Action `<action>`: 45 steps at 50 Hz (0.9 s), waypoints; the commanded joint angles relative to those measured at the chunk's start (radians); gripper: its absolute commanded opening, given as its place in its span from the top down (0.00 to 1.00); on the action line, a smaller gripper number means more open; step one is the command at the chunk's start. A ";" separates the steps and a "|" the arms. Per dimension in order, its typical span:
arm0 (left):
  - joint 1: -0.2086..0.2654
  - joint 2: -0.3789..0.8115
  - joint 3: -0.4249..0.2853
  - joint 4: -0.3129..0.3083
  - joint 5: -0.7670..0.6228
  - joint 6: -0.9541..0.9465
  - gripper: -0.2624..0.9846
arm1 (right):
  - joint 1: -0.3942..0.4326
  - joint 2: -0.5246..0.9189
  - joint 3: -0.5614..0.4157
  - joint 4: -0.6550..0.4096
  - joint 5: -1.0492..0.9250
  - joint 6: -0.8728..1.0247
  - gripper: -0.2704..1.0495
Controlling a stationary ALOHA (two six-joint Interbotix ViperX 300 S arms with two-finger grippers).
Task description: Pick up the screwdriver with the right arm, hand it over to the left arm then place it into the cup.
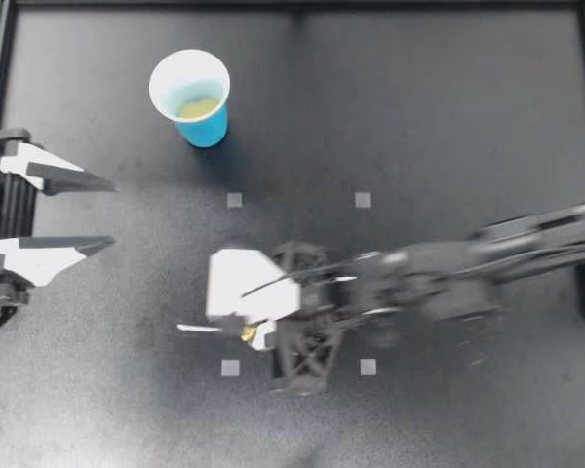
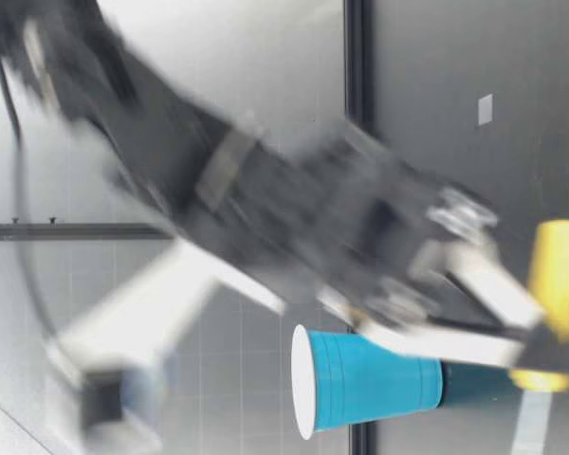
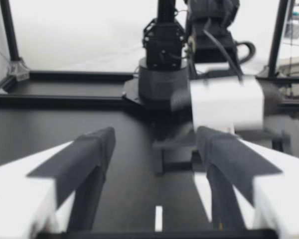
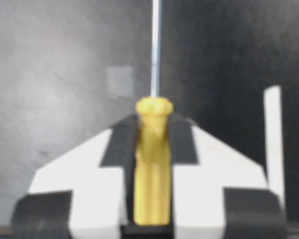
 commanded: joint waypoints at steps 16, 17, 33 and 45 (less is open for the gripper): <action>0.002 0.176 -0.008 0.003 -0.278 -0.044 0.25 | -0.041 -0.239 0.333 0.002 -0.712 0.032 0.77; 0.002 0.184 -0.009 0.003 -0.288 -0.049 0.25 | -0.048 -0.245 0.344 0.002 -0.749 0.031 0.77; 0.002 0.333 -0.075 0.032 -0.362 -0.114 0.25 | -0.124 -0.244 0.364 0.003 -0.991 -0.044 0.77; 0.002 0.440 -0.144 0.038 -0.405 -0.117 0.25 | -0.129 -0.195 0.293 0.005 -0.985 -0.077 0.77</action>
